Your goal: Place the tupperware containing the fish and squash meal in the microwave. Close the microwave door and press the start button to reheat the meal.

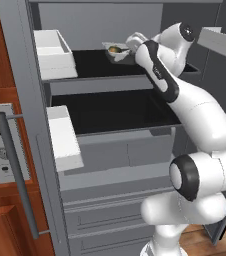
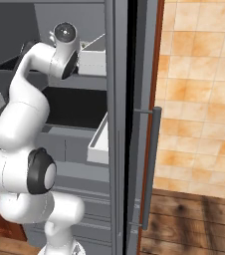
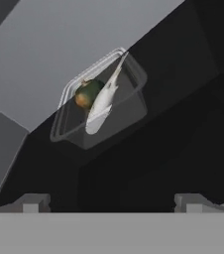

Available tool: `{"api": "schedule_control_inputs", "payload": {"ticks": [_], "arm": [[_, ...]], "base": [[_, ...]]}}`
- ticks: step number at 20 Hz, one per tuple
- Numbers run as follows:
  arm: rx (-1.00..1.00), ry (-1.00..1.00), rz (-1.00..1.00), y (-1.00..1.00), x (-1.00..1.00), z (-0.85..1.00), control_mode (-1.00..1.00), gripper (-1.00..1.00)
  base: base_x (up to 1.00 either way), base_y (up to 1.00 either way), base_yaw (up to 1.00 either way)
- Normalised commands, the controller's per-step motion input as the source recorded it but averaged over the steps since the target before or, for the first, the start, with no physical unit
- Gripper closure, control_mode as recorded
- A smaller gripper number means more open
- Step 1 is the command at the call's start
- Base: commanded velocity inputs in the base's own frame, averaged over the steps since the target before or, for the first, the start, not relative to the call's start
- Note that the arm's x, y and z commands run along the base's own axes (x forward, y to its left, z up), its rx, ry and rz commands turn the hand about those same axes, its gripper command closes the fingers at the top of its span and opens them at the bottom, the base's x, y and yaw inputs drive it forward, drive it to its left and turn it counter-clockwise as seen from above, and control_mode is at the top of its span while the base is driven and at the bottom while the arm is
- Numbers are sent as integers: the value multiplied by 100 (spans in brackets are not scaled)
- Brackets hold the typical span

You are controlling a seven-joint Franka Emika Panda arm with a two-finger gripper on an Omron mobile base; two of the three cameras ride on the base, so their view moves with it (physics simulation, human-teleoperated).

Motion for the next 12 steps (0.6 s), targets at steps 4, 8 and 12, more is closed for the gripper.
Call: {"api": "schedule_control_inputs", "payload": {"ticks": [4, 8, 12], "arm": [[0, 17, 0, 11, 55, 0, -100, -100], [0, 9, 0, 9, 49, 0, -100, -100], [0, 2, 0, 8, 44, 0, -100, -100]], "base": [[0, 0, 0], [0, 0, 0], [0, 0, 0]]}}
